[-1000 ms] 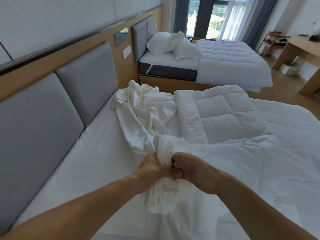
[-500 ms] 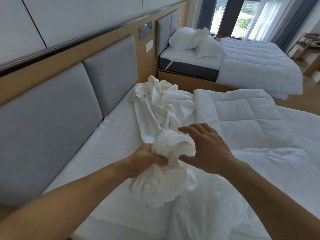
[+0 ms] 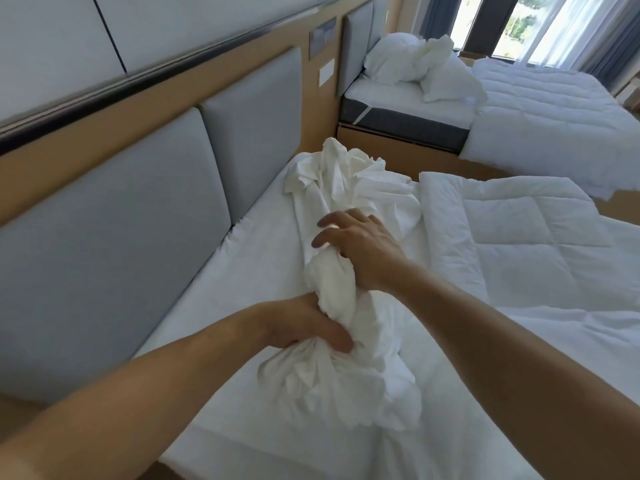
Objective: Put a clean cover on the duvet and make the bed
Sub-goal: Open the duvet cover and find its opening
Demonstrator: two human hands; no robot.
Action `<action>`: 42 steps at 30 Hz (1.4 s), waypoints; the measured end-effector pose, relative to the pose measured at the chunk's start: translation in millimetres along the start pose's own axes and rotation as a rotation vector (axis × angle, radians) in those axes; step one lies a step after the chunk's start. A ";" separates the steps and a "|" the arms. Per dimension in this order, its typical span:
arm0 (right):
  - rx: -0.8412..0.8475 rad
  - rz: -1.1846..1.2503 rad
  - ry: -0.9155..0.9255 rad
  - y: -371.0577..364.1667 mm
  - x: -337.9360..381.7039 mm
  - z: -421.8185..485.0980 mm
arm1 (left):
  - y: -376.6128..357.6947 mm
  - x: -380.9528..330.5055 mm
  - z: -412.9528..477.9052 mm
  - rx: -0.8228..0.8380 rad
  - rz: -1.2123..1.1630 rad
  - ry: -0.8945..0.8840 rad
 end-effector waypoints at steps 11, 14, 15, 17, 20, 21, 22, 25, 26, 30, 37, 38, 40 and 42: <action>-0.134 0.600 -0.495 7.8 1.7 -40.4 | 52.6 10.7 18.9 0.076 -0.522 -0.048; 0.017 0.575 -0.496 1.9 10.8 -43.5 | 52.4 10.0 19.0 0.113 -0.517 -0.058; 0.009 0.500 -0.450 0.6 11.3 -43.3 | 53.3 12.2 18.5 0.104 -0.507 -0.058; 0.015 0.309 -0.325 -2.3 16.8 -44.2 | 55.3 15.6 13.0 0.087 -0.449 -0.058; 0.041 0.119 -0.138 -11.8 32.4 -47.8 | 56.2 22.4 1.7 0.090 -0.300 -0.052; 0.014 0.105 -0.105 -13.7 36.7 -48.1 | 56.9 24.3 -2.1 0.085 -0.270 -0.040; -0.037 0.095 -0.092 -15.0 38.5 -46.6 | 58.1 25.4 -4.9 0.082 -0.254 -0.026; -0.145 0.070 -0.084 -21.6 41.3 -34.9 | 67.2 21.6 -9.0 0.092 -0.213 0.005; -0.164 0.067 -0.090 -25.1 43.7 -31.3 | 70.7 18.6 -9.4 0.100 -0.189 0.016; -0.170 0.142 -0.249 -31.8 53.2 -37.4 | 81.9 17.6 -9.5 0.105 -0.146 0.068; -0.065 0.312 -0.330 -34.0 51.0 -68.6 | 72.8 20.5 -5.1 0.066 -0.191 0.057; -0.059 0.288 -0.317 -35.5 49.8 -71.2 | 68.6 21.2 -4.7 0.059 -0.176 0.062; -0.041 0.245 -0.288 -36.1 46.9 -77.3 | 60.7 23.0 -4.0 0.046 -0.148 0.074; -0.027 0.198 -0.219 -31.8 39.2 -82.2 | 50.8 23.0 -3.6 0.051 -0.091 0.083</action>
Point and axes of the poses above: each hand's wrist, its own z-axis towards the middle knuckle, its own y-axis out of the back of the hand, x = y × z, the point moved 1 cm from there along z, towards the middle knuckle, and after that the axes turned 11 degrees about -x, right-handed, at the moved point
